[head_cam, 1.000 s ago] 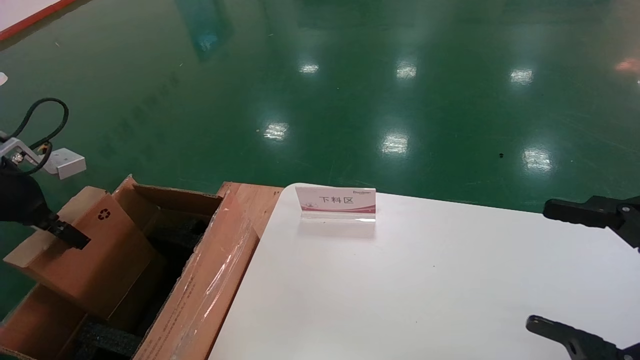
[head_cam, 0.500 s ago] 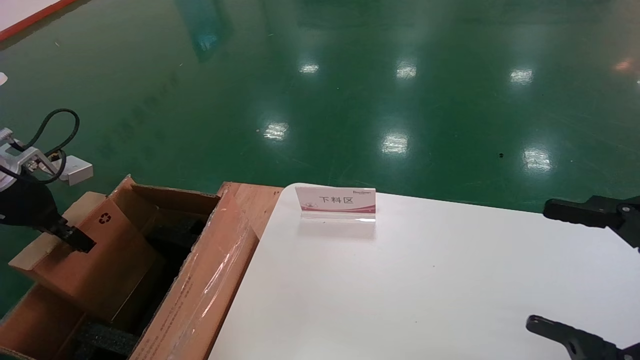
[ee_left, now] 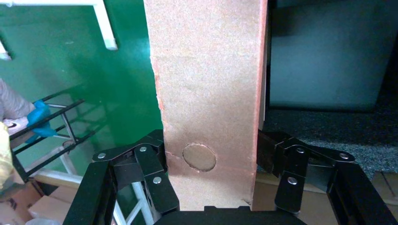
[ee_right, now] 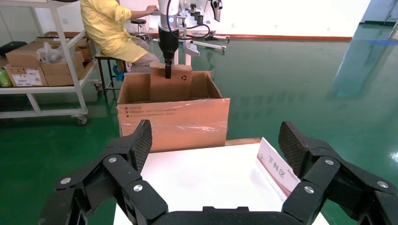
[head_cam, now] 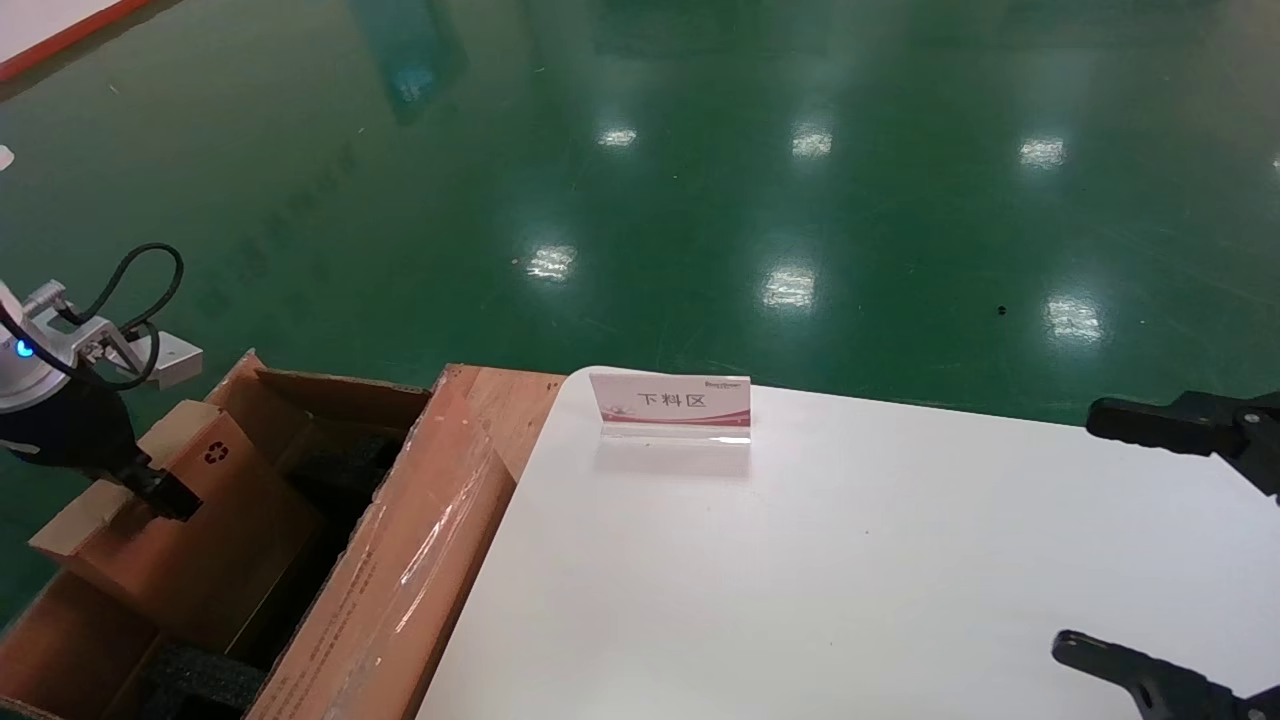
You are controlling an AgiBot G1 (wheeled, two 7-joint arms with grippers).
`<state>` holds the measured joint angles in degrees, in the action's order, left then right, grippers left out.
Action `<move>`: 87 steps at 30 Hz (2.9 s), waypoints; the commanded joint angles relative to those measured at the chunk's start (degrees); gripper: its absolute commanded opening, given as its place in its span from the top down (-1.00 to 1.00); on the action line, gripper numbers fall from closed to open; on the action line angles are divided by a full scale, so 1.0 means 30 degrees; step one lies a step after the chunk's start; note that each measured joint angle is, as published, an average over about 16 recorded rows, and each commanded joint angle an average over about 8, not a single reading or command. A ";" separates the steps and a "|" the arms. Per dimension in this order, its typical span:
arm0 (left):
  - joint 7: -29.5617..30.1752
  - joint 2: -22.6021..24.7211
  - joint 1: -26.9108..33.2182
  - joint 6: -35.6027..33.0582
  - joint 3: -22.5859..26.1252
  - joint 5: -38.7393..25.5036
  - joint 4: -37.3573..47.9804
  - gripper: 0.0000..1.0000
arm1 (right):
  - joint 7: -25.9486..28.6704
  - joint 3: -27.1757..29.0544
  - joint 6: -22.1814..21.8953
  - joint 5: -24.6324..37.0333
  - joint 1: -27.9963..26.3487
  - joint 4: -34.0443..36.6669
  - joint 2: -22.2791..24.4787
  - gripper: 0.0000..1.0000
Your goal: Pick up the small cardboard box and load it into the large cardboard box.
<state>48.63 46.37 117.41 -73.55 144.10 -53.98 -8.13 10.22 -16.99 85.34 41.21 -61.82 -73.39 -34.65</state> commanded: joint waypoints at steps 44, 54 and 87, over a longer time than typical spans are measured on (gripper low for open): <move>0.0481 0.0645 -0.1564 0.0099 -0.0102 0.0200 0.0741 -1.00 | -0.0008 -0.0016 -0.0015 -0.0016 0.0001 0.0004 0.0010 -1.00; 0.0100 0.0726 -0.1255 0.0110 -0.0159 0.0239 0.0600 -1.00 | -0.0012 -0.0017 -0.0015 -0.0018 -0.0002 0.0010 0.0010 -1.00; -0.5020 -0.3403 0.7208 0.1212 -0.3256 0.2867 -0.7221 -1.00 | -0.0029 -0.0037 -0.0022 -0.0024 -0.0012 0.0028 0.0019 -1.00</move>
<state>33.16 36.30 137.46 -70.19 132.49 -45.19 -29.86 10.13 -17.11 85.28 41.13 -61.86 -73.31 -34.60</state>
